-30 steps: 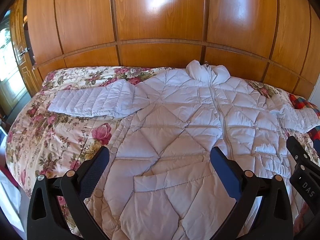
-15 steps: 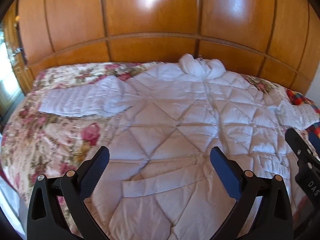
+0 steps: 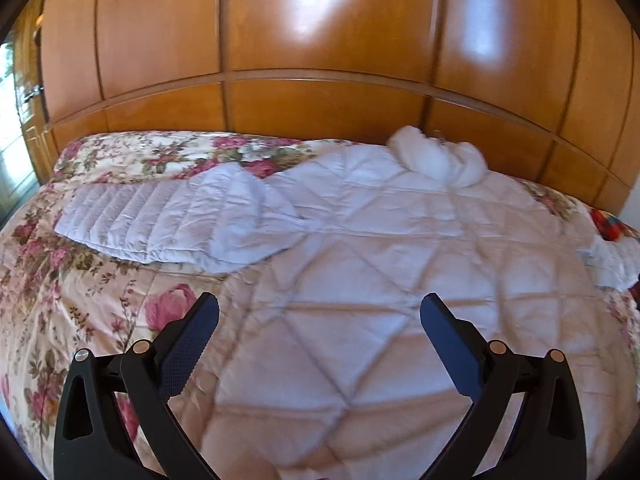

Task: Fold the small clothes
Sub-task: 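Grasp the jacket sleeve cuff near the plaid pillow with the right gripper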

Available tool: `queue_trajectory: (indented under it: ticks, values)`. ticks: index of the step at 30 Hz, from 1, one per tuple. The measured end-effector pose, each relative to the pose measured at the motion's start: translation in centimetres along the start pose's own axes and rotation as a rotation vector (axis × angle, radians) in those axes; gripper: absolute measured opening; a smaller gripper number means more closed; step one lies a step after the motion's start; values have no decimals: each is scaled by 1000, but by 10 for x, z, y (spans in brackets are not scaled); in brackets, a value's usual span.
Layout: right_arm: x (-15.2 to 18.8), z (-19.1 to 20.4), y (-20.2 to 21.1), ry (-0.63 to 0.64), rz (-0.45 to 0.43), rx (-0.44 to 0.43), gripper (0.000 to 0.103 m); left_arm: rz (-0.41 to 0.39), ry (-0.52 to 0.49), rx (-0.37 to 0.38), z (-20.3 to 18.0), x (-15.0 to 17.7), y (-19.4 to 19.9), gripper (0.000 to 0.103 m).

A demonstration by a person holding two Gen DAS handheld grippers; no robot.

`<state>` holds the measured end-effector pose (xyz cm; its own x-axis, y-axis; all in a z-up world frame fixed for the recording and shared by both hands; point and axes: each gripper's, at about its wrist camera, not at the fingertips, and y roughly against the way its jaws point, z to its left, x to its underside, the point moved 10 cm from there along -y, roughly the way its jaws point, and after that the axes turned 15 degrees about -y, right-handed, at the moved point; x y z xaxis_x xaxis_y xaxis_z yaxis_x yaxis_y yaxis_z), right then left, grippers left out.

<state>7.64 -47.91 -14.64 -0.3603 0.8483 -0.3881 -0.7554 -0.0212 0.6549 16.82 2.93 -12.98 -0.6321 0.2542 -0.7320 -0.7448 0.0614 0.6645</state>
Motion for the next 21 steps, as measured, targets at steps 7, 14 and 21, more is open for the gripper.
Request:
queue_trajectory:
  ticks: [7,14,21]
  values:
    - [-105,-81,-21,-76,-146,141,61,35,129,36,22,31,-21,100]
    - [-167,-124,-27,-235,-238,155,58,98,187,40,23,60,-39,100]
    - [-189,-133,-40,-311,-251,144,32,96,171,44,21,62,-44,100]
